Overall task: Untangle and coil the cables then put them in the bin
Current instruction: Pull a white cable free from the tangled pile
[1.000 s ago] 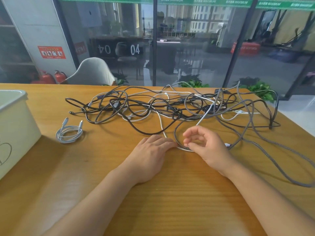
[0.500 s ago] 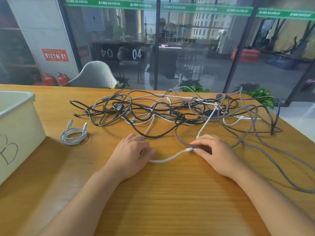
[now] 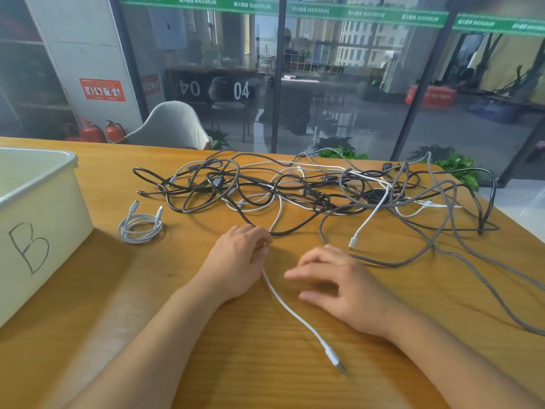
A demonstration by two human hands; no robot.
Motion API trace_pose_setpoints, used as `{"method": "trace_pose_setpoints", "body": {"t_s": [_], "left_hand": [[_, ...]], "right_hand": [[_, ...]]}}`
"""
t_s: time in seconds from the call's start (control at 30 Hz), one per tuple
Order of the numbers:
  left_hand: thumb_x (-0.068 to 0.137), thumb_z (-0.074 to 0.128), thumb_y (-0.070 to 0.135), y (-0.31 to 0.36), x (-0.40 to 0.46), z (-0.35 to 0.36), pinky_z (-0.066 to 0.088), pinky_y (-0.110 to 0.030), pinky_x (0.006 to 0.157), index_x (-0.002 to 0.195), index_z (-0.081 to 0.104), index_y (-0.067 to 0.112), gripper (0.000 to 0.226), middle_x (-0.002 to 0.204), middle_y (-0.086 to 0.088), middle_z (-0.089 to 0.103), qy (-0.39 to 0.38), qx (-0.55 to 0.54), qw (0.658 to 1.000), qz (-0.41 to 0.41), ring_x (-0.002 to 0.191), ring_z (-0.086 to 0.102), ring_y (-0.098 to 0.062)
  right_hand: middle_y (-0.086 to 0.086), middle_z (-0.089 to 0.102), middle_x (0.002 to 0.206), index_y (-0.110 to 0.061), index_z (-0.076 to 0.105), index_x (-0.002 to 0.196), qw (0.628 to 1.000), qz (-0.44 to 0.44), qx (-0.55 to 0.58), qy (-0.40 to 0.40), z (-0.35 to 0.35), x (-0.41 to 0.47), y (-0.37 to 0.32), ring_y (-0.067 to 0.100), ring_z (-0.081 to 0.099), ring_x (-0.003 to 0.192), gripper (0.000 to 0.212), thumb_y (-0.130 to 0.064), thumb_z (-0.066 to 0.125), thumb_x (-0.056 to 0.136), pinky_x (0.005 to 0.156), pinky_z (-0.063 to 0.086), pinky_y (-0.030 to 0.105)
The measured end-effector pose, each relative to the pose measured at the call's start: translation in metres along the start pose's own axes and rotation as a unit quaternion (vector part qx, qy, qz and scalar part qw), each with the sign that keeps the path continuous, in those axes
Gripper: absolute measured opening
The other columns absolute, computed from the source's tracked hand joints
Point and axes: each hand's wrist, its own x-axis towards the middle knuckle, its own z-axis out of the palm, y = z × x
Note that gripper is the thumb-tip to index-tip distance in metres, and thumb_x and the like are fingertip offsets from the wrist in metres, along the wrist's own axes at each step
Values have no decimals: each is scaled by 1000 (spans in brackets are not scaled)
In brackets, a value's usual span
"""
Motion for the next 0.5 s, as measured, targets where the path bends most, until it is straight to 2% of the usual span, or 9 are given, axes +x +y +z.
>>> {"method": "trace_pose_setpoints", "body": {"t_s": [0.1, 0.2, 0.3, 0.4, 0.5], "left_hand": [[94, 67, 16, 2, 0, -1, 49, -32, 92, 111, 71, 25, 19, 105, 15, 67, -17, -41, 999, 26, 100, 56, -10], [94, 68, 15, 2, 1, -2, 47, -27, 93, 110, 73, 28, 21, 107, 18, 68, -41, -51, 997, 40, 103, 54, -5], [93, 72, 21, 1, 2, -2, 46, -25, 94, 111, 74, 29, 20, 107, 17, 69, -38, -58, 996, 51, 103, 54, -4], [92, 74, 28, 4, 2, -1, 45, -23, 95, 112, 75, 31, 20, 109, 19, 68, -49, -57, 995, 69, 105, 56, -4], [100, 65, 26, 12, 2, -3, 46, -18, 89, 117, 74, 30, 20, 111, 21, 69, -66, -136, 988, 33, 105, 60, 0]], "right_hand": [[-16, 59, 111, -37, 77, 118, 997, -40, 52, -39, 18, 4, -15, 9, 55, 106, 29, -23, 77, 93, 95, 43, 21], [-19, 57, 109, -37, 80, 110, 997, -36, 51, -35, 20, 5, -11, 11, 54, 104, 20, -26, 77, 93, 92, 42, 20], [-20, 62, 112, -33, 81, 110, 998, -34, 57, -5, 18, 5, -7, 11, 56, 110, 16, -33, 73, 96, 95, 45, 24], [-13, 74, 104, -27, 81, 101, 987, 36, 146, 52, 13, 6, -9, 14, 67, 109, 19, -35, 63, 102, 98, 50, 31], [-3, 70, 74, -22, 73, 89, 961, 132, 226, 91, 6, 7, -5, 12, 70, 81, 34, -42, 50, 104, 86, 54, 36]]}}
